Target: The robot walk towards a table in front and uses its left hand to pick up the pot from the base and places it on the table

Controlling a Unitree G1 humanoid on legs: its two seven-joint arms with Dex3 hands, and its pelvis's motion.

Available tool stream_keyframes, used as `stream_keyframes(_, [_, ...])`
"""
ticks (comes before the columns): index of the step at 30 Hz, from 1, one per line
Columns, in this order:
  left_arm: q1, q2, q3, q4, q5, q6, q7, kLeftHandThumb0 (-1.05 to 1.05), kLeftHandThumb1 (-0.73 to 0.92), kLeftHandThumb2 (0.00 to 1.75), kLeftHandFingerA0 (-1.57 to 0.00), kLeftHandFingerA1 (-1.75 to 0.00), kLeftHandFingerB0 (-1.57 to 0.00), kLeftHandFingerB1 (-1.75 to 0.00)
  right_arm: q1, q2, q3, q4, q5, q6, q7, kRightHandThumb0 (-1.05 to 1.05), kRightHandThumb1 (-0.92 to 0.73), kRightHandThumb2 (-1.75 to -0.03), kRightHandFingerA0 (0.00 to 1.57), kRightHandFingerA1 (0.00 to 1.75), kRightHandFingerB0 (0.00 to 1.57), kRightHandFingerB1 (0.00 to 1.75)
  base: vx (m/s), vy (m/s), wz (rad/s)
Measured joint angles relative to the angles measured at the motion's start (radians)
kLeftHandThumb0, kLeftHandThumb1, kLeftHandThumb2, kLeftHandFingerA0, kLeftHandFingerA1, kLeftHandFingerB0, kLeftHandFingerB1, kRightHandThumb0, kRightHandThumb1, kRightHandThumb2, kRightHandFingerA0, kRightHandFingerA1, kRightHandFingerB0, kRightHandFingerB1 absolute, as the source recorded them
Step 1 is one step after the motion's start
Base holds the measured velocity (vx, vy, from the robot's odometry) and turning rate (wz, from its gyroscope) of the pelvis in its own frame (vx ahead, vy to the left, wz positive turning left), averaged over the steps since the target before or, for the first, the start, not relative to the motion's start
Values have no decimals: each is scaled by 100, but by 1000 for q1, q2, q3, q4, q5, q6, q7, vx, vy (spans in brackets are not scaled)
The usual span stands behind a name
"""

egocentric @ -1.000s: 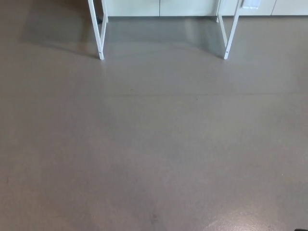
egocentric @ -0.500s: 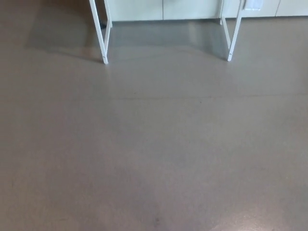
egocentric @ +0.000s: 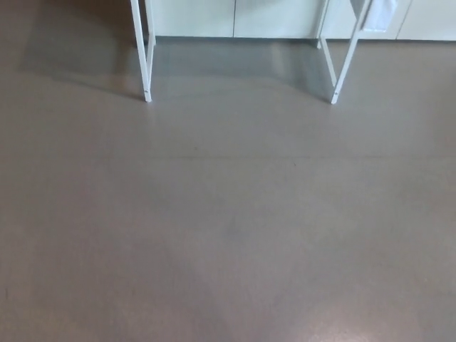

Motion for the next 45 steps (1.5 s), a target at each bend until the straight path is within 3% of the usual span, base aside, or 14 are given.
stream_keyframes(14, [4, 0, -35, 0, 12, -25, 6, -32, 34, 58, -48, -45, -39, -39, 1, -20, 22, -7, -25, -11, -24, -46, -32, -62, 67, 50, 43, 44, 220, -147, 13])
stream_keyframes(32, [22, 20, -57, -24, 16, -55, 33, -32, 35, 58, -50, -45, -40, -39, -2, -15, 50, -4, -37, -24, -36, -49, -33, -64, 69, 51, 42, 45, 234, 113, -6])
stream_keyframes(45, [73, 13, -86, -22, 20, -73, 45, -32, 35, 58, -49, -46, -40, -39, 48, -30, 80, -9, -53, -47, -42, -48, -35, -64, 68, 50, 42, 45, 228, -108, 10])
